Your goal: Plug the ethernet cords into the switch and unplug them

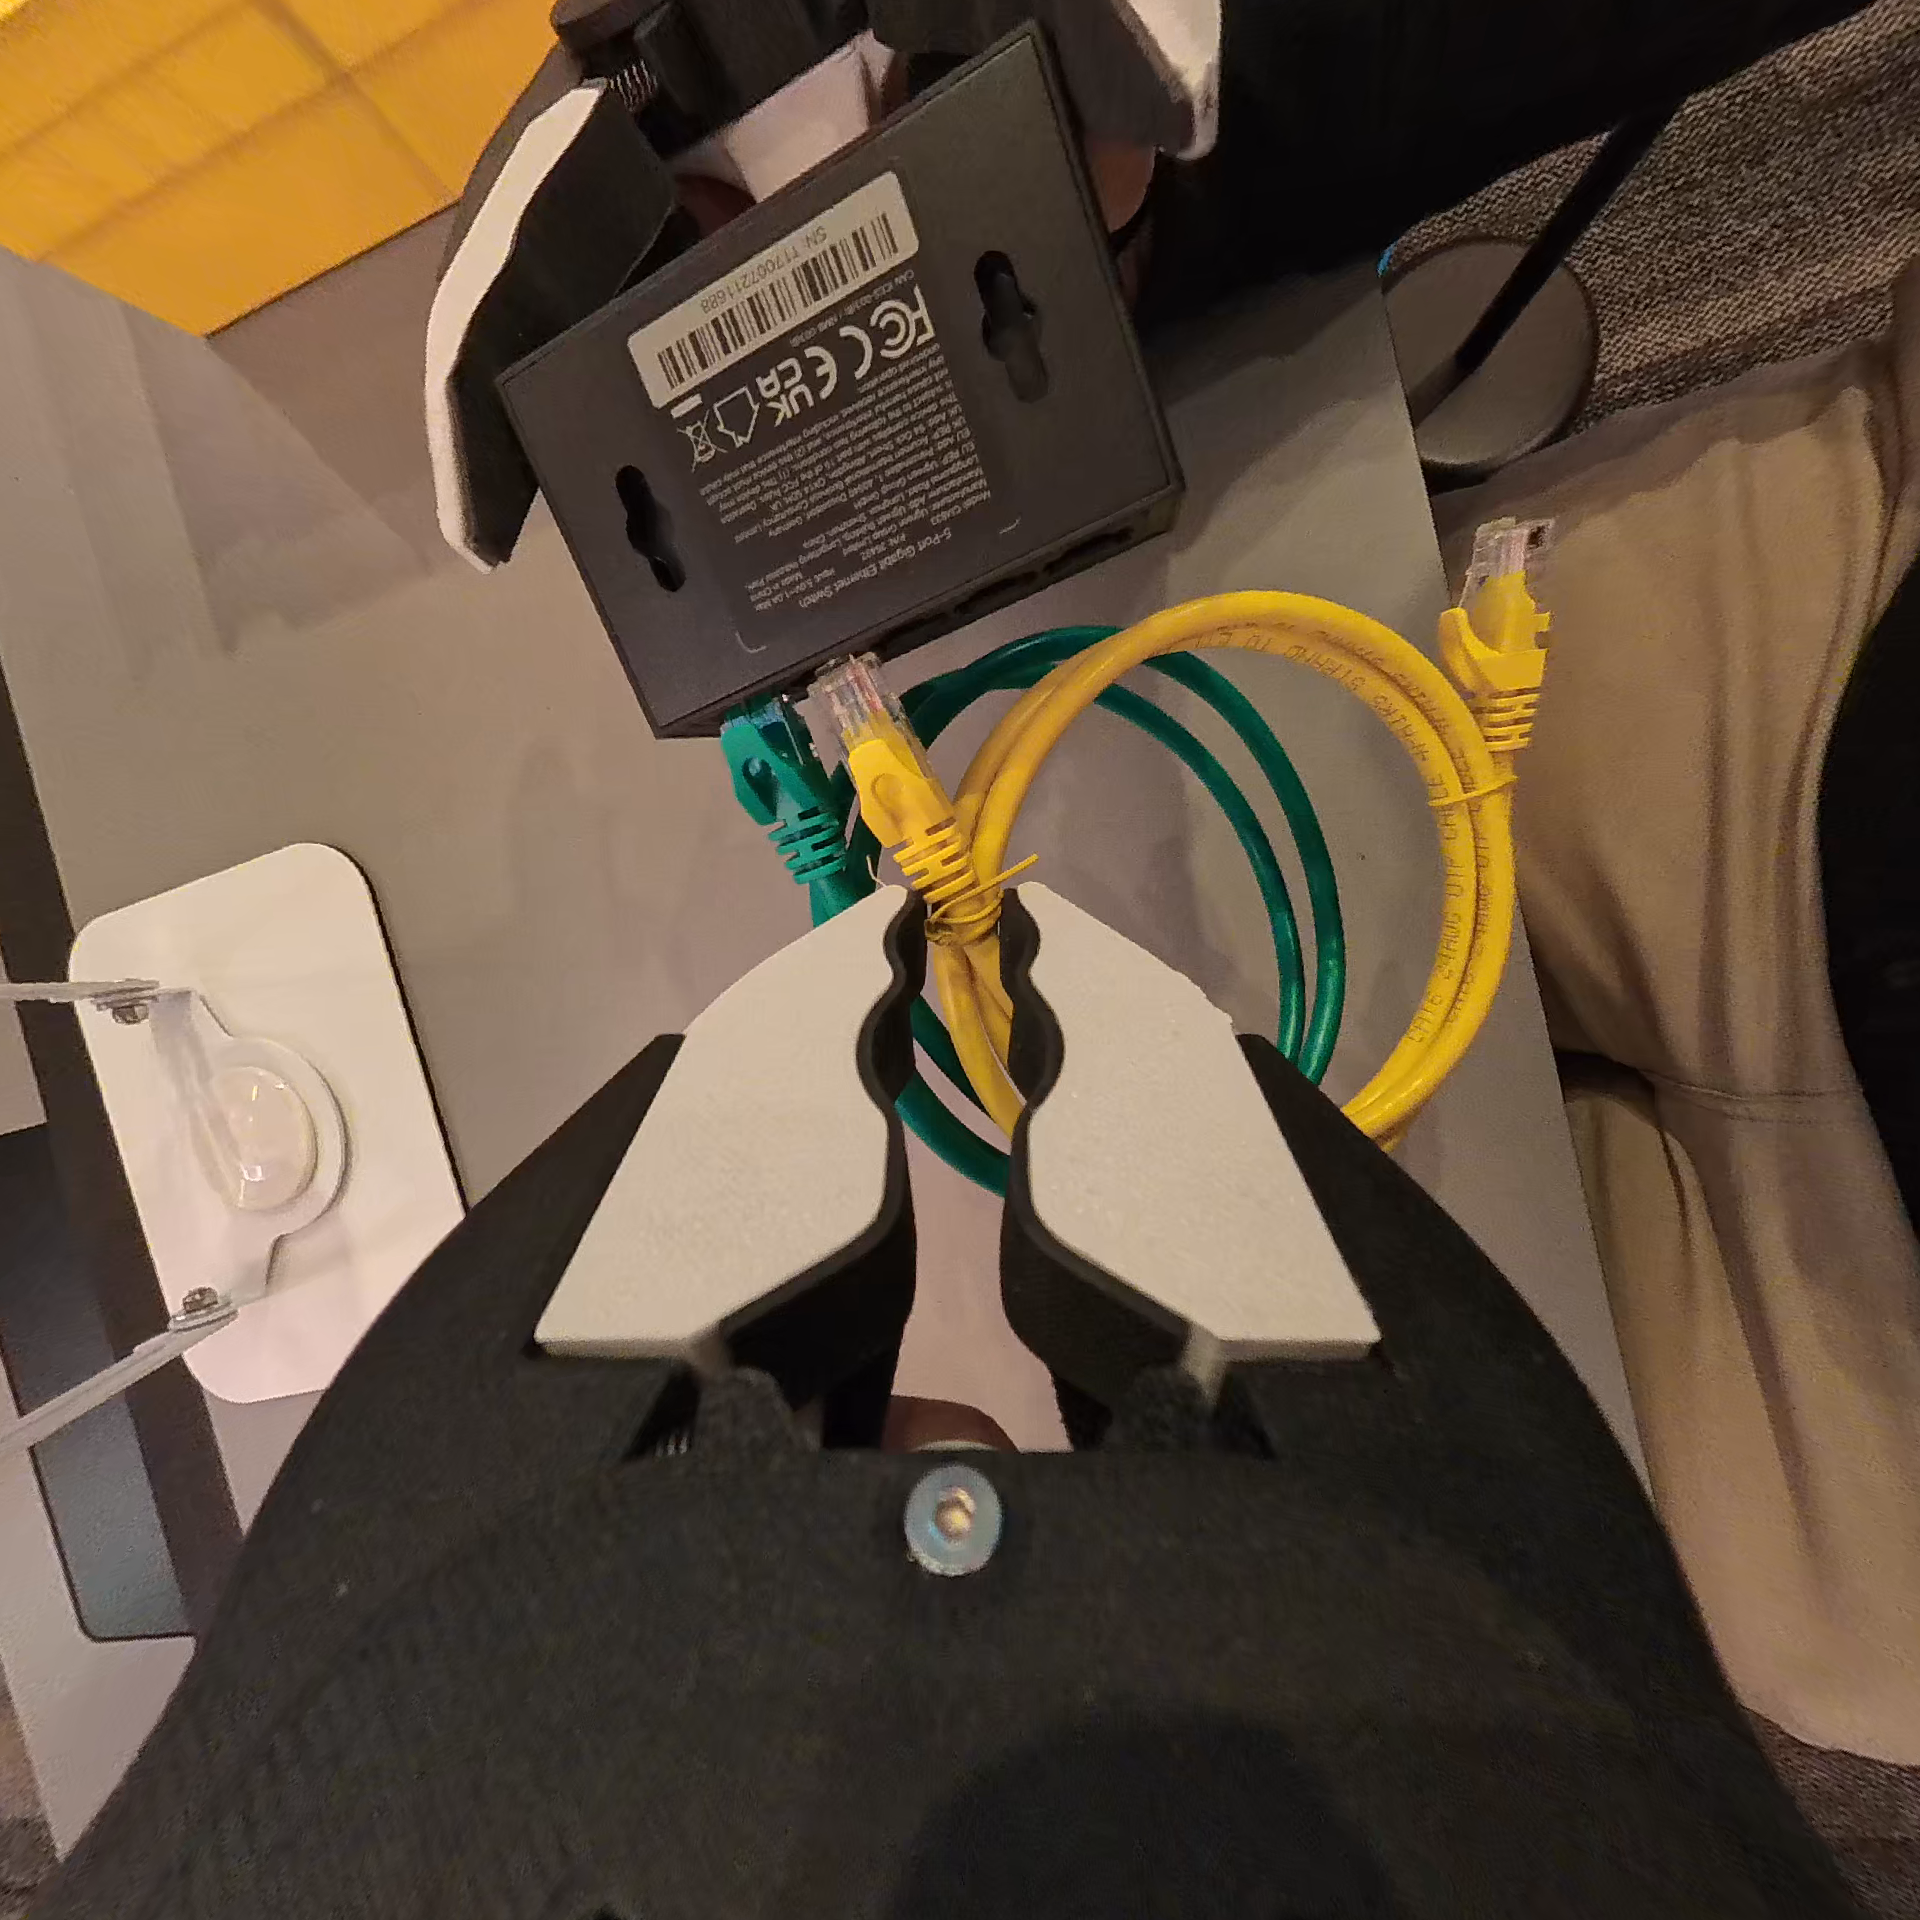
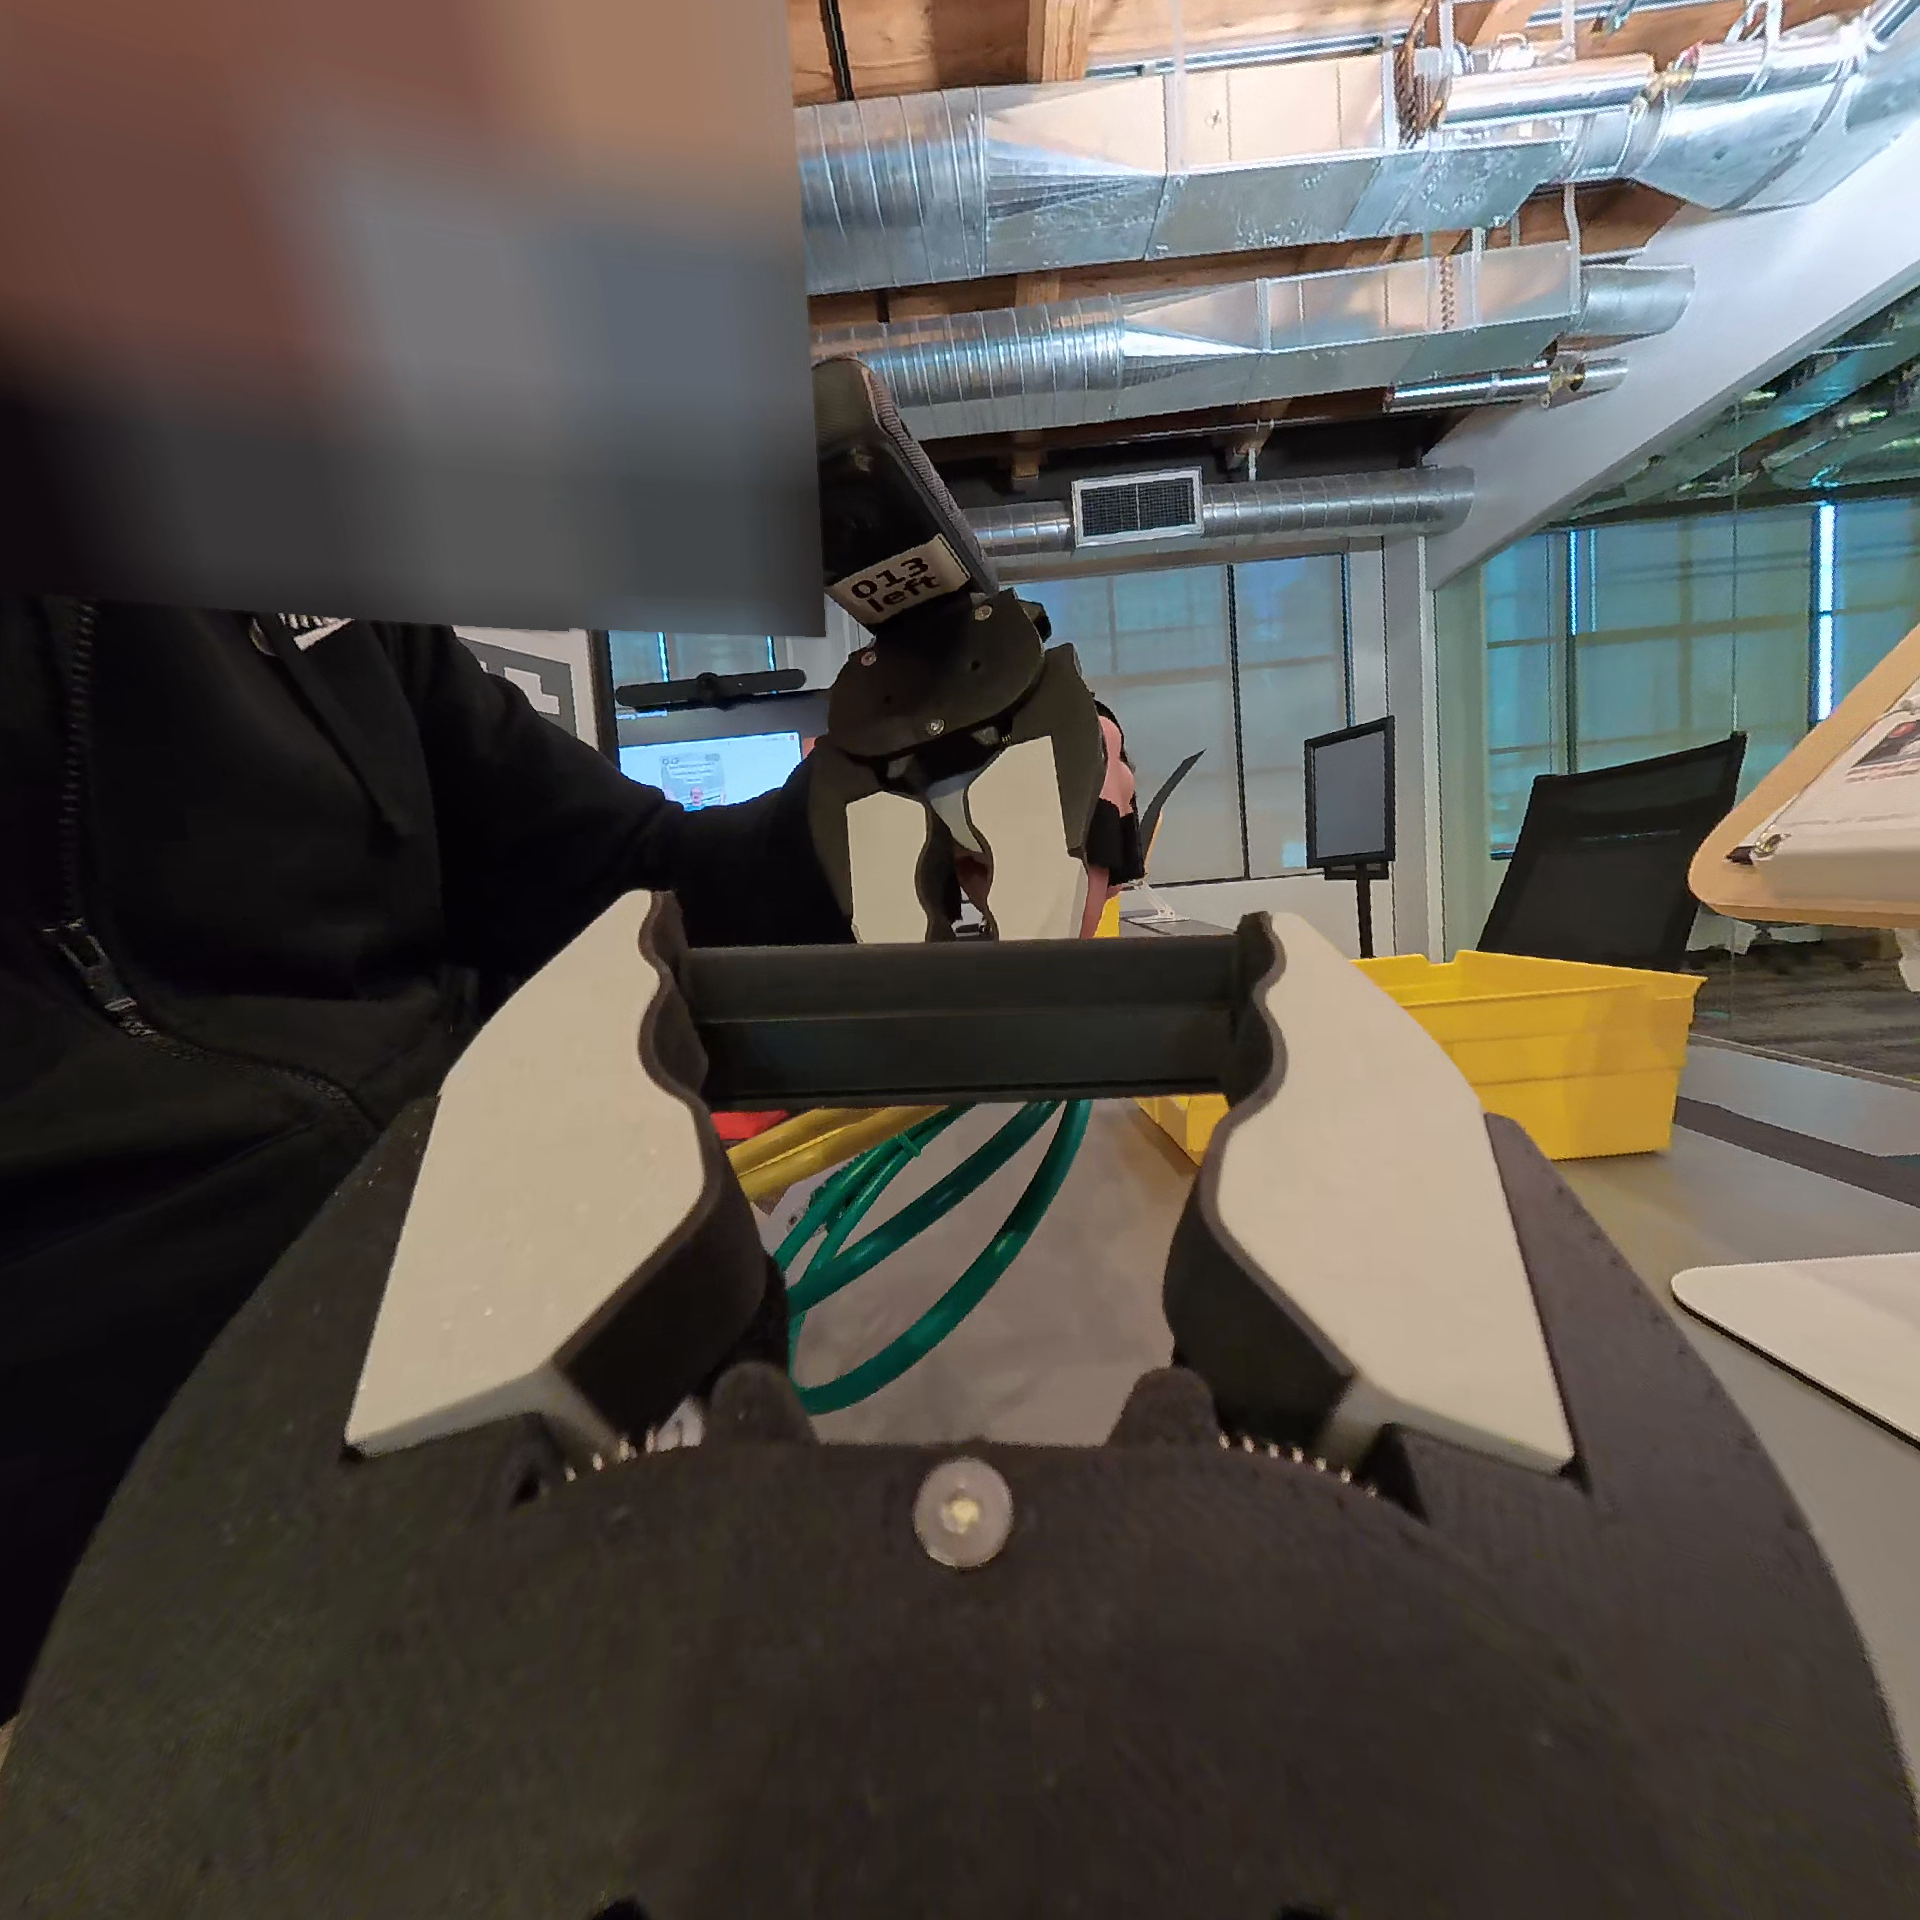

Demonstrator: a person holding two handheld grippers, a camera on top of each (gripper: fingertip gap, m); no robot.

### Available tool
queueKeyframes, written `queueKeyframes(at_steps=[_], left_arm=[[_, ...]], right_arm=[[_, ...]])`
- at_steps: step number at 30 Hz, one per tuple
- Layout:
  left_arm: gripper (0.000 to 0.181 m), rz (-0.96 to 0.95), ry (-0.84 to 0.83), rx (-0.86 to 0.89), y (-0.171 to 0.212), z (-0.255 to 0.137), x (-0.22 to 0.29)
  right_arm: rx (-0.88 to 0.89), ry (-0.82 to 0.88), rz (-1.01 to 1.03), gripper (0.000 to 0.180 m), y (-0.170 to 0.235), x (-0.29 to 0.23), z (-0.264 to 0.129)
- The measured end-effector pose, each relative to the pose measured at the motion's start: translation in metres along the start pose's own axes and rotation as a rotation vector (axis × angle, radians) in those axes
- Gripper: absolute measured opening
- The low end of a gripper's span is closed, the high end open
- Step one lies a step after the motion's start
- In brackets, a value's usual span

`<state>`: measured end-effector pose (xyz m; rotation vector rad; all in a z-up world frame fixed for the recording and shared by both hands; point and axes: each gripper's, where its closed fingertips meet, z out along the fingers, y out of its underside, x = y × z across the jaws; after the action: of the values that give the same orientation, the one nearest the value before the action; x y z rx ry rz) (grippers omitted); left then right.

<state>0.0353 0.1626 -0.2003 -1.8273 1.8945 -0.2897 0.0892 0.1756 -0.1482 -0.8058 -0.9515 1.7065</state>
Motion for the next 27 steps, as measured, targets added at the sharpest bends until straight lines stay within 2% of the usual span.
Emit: queueKeyframes(at_steps=[19,27], left_arm=[[0.013,0.063,-0.014,0.058,-0.015,0.005,0.008],[0.012,0.015,-0.051,0.126,-0.018,0.006,0.002]], right_arm=[[0.027,-0.021,0.011,0.099,-0.004,-0.004,-0.001],[0.017,0.004,-0.013,0.099,-0.005,-0.002,-0.003]])
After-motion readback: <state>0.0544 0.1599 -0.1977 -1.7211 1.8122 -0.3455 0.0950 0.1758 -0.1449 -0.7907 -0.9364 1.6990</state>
